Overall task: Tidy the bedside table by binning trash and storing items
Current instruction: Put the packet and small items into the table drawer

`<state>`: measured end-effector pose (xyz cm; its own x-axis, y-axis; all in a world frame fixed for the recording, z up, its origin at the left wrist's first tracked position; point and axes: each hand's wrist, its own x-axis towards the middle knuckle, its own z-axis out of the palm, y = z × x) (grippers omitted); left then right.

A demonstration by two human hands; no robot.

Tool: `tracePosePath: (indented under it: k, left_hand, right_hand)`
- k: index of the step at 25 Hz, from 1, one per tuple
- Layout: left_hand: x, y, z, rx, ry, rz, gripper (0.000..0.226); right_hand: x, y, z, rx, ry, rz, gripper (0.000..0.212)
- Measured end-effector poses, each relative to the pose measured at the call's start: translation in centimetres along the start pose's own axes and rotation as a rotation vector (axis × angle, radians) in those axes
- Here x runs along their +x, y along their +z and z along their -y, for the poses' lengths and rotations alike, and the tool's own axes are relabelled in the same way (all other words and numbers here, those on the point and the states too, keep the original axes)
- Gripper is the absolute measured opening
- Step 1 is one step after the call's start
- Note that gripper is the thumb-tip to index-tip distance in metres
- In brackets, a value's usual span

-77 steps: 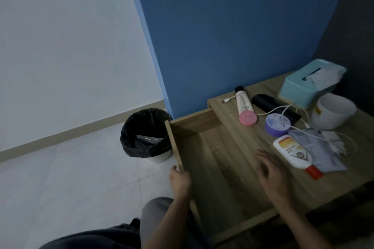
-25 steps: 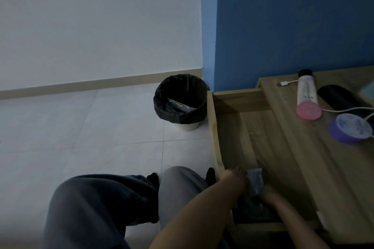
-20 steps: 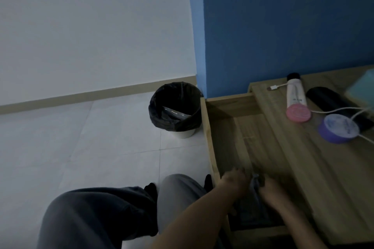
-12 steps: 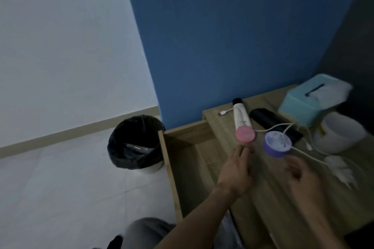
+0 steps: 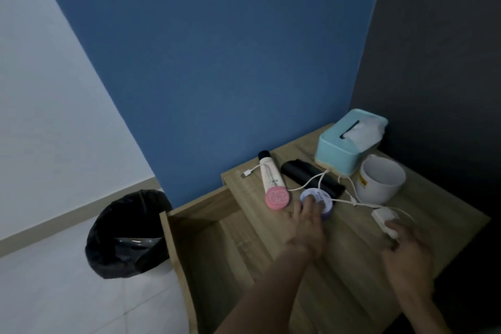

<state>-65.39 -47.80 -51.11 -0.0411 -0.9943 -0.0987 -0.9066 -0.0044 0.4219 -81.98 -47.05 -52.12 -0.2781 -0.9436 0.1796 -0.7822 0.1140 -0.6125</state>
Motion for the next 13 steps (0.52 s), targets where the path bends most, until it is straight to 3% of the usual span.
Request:
tracePosePath:
  k: [6, 9, 13]
  left_hand:
    - [0.0, 0.3, 0.1, -0.006, 0.01, 0.002, 0.061]
    - [-1.0, 0.7, 0.4, -0.083, 0.021, -0.095, 0.051]
    - [-4.5, 0.4, 1.7, -0.153, -0.017, -0.149, 0.055]
  right_hand:
    - [1.8, 1.2, -1.5, -0.109, 0.041, 0.155, 0.044]
    - [0.8, 1.6, -0.5, -0.049, 0.044, 0.154, 0.033]
    - [-3.0, 3.8, 1.5, 0.044, 0.024, 0.172, 0.048]
